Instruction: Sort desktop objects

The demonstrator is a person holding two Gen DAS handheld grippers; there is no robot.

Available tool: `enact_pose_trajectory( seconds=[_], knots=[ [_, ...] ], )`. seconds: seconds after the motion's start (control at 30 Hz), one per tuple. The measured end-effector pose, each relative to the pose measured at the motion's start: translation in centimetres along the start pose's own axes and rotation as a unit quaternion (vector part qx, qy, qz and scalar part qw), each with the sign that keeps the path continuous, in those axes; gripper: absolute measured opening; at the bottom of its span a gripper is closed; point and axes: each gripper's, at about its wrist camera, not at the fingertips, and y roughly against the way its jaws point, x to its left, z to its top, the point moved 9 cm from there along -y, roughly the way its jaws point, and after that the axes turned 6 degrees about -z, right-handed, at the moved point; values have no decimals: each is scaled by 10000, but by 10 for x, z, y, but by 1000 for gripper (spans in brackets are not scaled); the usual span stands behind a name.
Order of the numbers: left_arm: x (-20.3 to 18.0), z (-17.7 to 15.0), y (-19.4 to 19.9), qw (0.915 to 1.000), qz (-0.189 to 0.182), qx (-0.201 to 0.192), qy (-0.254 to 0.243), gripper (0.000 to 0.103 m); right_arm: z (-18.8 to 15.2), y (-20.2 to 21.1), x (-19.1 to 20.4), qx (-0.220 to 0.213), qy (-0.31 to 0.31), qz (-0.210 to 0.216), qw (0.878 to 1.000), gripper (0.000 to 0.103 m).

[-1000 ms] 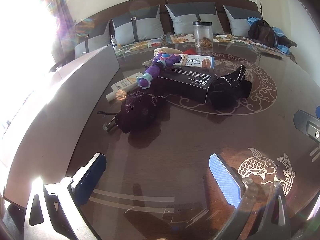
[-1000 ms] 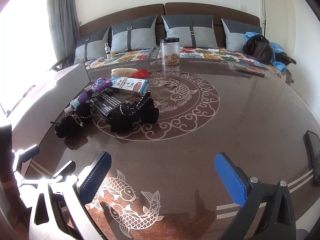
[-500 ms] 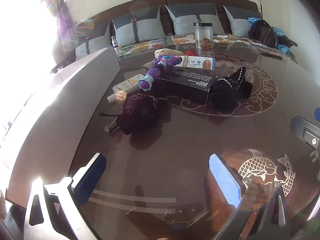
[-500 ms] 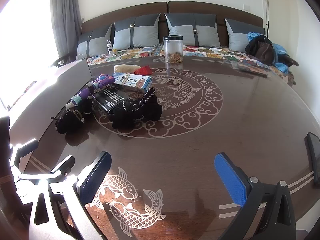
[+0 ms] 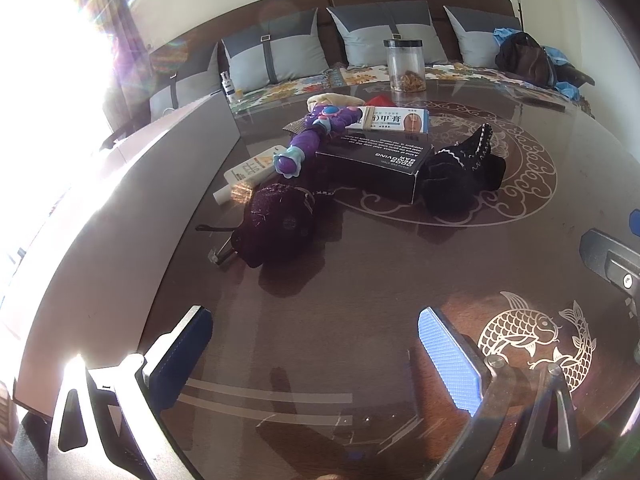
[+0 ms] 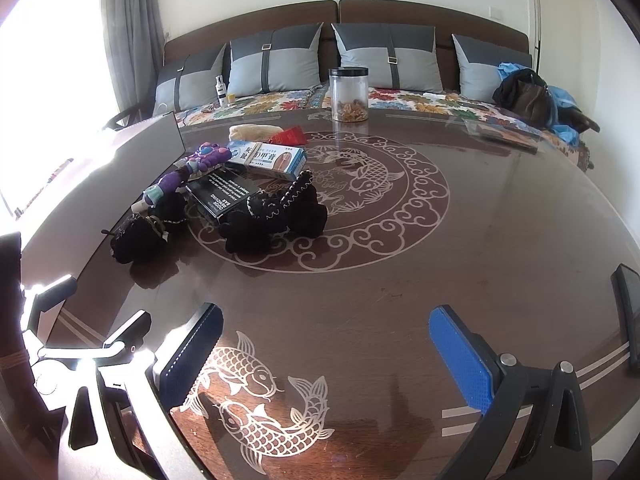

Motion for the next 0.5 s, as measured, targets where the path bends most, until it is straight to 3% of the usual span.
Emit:
enact_pose_trajectory(
  seconds=[0.17, 0.27, 0.4, 0.5],
  knots=[
    [-3, 0, 1, 9999, -98, 87, -12, 103, -1, -1, 1, 23, 24, 3, 10000, 103],
    [-9, 5, 14, 9984, -529, 181, 46, 103, -1, -3, 2, 55, 38, 3, 10000, 103],
    [-12, 22, 52, 9978, -637, -190, -41, 103, 1, -1, -3, 9, -165, 71, 9998, 103],
    [-6, 14, 49, 9978, -665, -41, 55, 103, 0, -5, -12, 86, -281, -24, 9996, 103]
  ],
)
